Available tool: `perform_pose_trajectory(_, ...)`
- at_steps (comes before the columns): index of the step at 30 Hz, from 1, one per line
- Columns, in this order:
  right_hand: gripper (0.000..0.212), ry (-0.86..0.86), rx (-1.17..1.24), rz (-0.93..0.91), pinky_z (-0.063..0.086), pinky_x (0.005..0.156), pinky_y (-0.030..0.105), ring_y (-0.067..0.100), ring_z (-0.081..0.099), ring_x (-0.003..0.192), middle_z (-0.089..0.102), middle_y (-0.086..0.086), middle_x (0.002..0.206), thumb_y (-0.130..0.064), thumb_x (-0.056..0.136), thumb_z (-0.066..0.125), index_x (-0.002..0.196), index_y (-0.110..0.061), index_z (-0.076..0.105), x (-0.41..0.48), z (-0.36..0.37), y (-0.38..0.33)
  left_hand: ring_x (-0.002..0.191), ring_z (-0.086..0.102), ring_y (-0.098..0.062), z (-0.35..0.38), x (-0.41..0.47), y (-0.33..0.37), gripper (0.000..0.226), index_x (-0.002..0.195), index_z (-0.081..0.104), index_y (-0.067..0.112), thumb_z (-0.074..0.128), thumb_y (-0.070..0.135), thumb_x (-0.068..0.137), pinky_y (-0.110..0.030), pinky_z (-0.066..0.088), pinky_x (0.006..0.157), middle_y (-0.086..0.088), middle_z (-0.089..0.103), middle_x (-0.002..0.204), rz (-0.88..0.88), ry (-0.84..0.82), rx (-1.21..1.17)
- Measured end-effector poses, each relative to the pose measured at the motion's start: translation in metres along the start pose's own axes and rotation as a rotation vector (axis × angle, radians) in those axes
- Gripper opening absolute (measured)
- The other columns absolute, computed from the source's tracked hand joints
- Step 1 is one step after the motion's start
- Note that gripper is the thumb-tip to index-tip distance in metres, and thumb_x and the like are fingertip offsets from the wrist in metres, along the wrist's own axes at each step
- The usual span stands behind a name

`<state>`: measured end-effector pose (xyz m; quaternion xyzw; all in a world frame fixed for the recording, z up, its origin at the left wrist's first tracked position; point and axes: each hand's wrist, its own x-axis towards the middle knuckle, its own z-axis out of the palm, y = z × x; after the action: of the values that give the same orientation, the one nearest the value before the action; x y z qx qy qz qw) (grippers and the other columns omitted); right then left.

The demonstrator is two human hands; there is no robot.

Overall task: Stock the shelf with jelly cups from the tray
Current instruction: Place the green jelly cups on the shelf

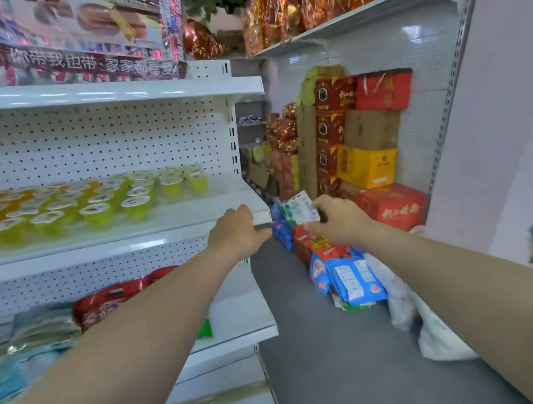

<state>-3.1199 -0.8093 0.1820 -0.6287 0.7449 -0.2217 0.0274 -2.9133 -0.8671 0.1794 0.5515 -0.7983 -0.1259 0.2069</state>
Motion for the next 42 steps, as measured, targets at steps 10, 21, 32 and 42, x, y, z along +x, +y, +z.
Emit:
perform_pose_trajectory(10,0.060,-0.231,0.016,0.165,0.037,0.097,0.031,0.028,0.051,0.125,0.055,0.012,0.137,-0.036,0.089,0.068,0.138,-0.010,0.047,-0.043,0.104,0.055,0.113,0.053,-0.033,0.119,-0.027,-0.053,0.054,0.122,0.052,0.011,0.065,0.049,0.085,-0.043,0.046,0.096,-0.014,0.054,0.122,-0.036,-0.254,0.006)
perform_pose_trajectory(21,0.053,-0.511,0.048,0.401,0.030,0.099,0.027,0.028,0.049,0.128,0.054,0.014,0.139,-0.031,0.093,0.064,0.136,-0.005,0.047,-0.105,0.247,0.101,0.123,0.051,-0.034,0.262,-0.067,-0.125,0.052,0.128,0.050,0.014,0.062,0.044,0.088,-0.040,0.044,0.099,-0.014,0.053,0.127,-0.114,-0.622,0.015)
perform_pose_trajectory(32,0.053,-0.839,0.181,0.705,0.040,0.099,0.028,0.024,0.054,0.123,0.058,0.009,0.133,-0.039,0.090,0.066,0.136,-0.017,0.051,-0.187,0.396,0.147,0.117,0.052,-0.026,0.415,-0.130,-0.199,0.051,0.124,0.051,0.021,0.068,0.048,0.084,-0.034,0.044,0.092,-0.007,0.054,0.122,-0.263,-0.923,-0.042)
perform_pose_trajectory(42,0.069,-0.796,0.219,0.861,0.034,0.108,0.033,0.026,0.042,0.135,0.046,0.008,0.146,-0.039,0.090,0.065,0.149,-0.018,0.035,-0.235,0.498,0.166,0.113,0.055,-0.029,0.508,-0.160,-0.227,0.065,0.139,0.044,0.028,0.074,0.040,0.082,-0.031,0.041,0.092,-0.015,0.053,0.120,-0.366,-0.960,-0.215)
